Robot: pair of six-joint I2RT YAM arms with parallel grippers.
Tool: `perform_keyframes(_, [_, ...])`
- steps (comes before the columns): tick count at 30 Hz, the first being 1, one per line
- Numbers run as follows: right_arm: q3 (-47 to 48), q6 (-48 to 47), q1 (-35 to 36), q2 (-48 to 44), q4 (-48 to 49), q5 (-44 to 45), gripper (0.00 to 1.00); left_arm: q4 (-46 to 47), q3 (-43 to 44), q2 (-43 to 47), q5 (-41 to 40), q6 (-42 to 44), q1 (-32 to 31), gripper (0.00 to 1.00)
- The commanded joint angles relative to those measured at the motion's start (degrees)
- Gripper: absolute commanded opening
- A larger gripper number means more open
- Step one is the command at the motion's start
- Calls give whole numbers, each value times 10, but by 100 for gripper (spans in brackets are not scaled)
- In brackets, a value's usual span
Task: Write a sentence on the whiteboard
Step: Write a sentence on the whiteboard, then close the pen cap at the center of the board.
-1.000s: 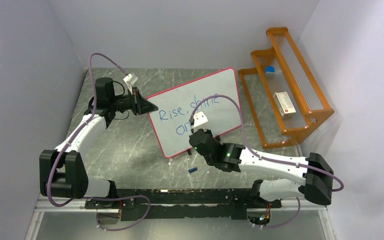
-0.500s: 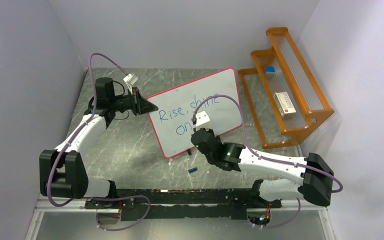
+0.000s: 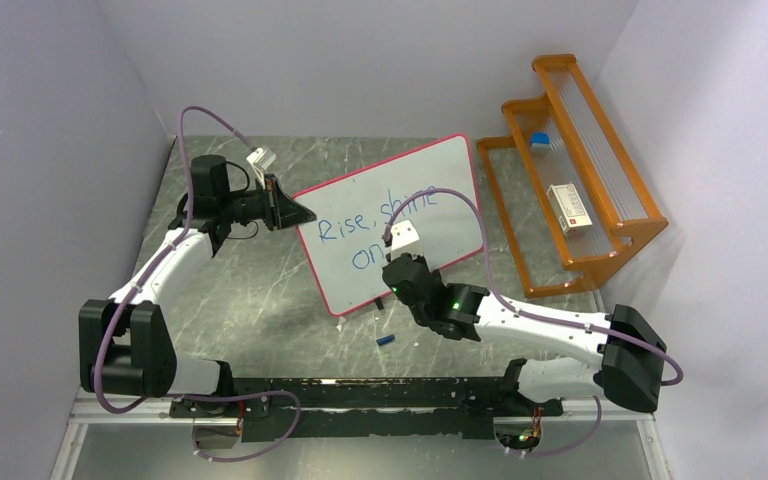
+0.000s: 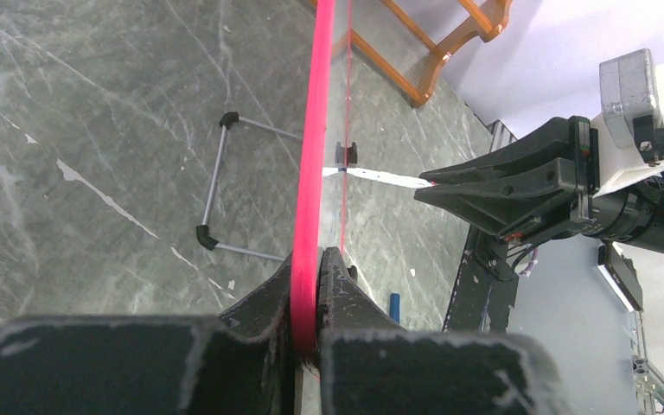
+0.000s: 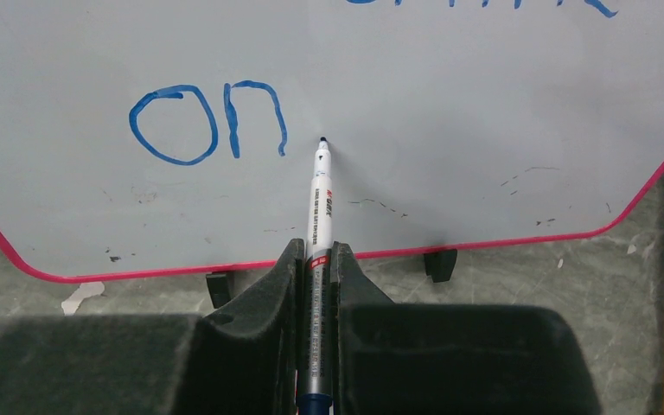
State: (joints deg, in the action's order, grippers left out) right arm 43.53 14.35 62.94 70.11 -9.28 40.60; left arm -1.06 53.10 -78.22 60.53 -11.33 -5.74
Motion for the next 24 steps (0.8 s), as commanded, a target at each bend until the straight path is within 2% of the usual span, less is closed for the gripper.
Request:
perform_keyframes(1, [-8, 2, -10, 3, 26, -9, 0, -59, -10, -8, -78, 68, -12, 5])
perform_keyframes(10, [-6, -1, -10, -78, -17, -23, 0, -59, -1, -4, -84, 62, -12, 5])
perform_keyframes(19, [-6, -11, -9, -179, -73, -23, 0, -49, 20, 14, -90, 29, -12, 28])
perform_keyframes(24, [-5, -18, -10, -225, -101, -6, 0, -50, 29, 44, -101, 3, -12, 45])
